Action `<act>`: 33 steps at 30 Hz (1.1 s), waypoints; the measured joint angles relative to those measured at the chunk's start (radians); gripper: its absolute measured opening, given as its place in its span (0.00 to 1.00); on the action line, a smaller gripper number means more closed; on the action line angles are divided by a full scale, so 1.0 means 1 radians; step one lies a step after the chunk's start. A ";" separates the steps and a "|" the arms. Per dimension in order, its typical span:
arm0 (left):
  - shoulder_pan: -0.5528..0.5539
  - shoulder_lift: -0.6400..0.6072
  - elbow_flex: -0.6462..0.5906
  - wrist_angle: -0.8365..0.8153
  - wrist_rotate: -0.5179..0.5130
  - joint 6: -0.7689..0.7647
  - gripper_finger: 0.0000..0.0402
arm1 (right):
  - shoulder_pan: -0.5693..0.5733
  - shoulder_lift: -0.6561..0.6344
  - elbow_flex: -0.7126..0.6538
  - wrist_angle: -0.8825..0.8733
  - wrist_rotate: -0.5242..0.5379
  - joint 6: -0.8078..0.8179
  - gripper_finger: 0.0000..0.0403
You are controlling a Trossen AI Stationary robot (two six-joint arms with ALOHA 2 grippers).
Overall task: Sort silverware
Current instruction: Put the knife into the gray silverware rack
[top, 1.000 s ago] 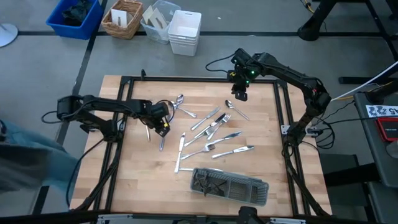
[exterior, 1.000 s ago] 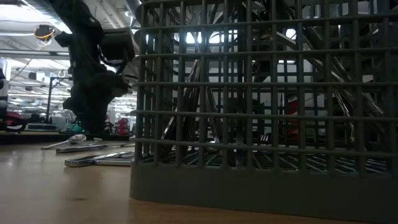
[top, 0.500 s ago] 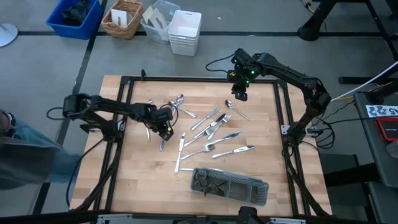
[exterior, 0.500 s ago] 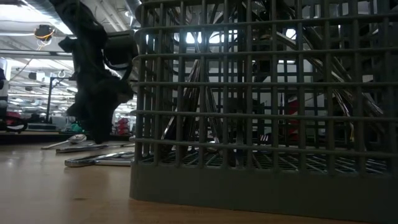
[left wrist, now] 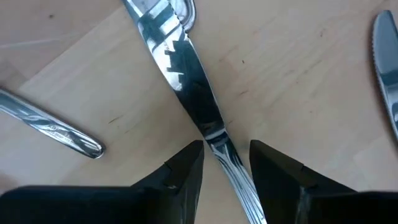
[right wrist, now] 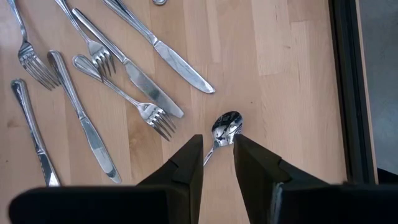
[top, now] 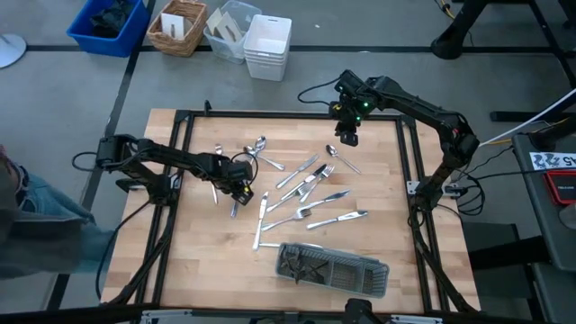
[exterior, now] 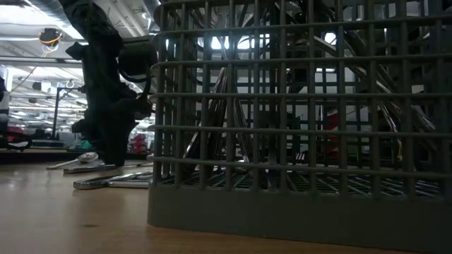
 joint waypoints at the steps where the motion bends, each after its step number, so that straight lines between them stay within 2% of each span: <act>1: 0.000 -0.002 0.000 -0.006 0.000 0.000 0.30 | 0.000 0.000 0.000 0.000 0.000 0.000 0.23; 17: 0.002 -0.004 0.000 -0.128 -0.014 0.034 0.16 | 0.000 0.000 0.000 -0.002 0.000 0.030 0.23; 28: 0.002 -0.004 -0.002 -0.123 -0.012 0.061 0.07 | 0.000 0.000 0.000 -0.003 0.000 0.030 0.23; 33: 0.002 -0.004 -0.002 -0.122 -0.006 0.061 0.06 | 0.000 0.000 0.000 -0.003 0.000 0.029 0.23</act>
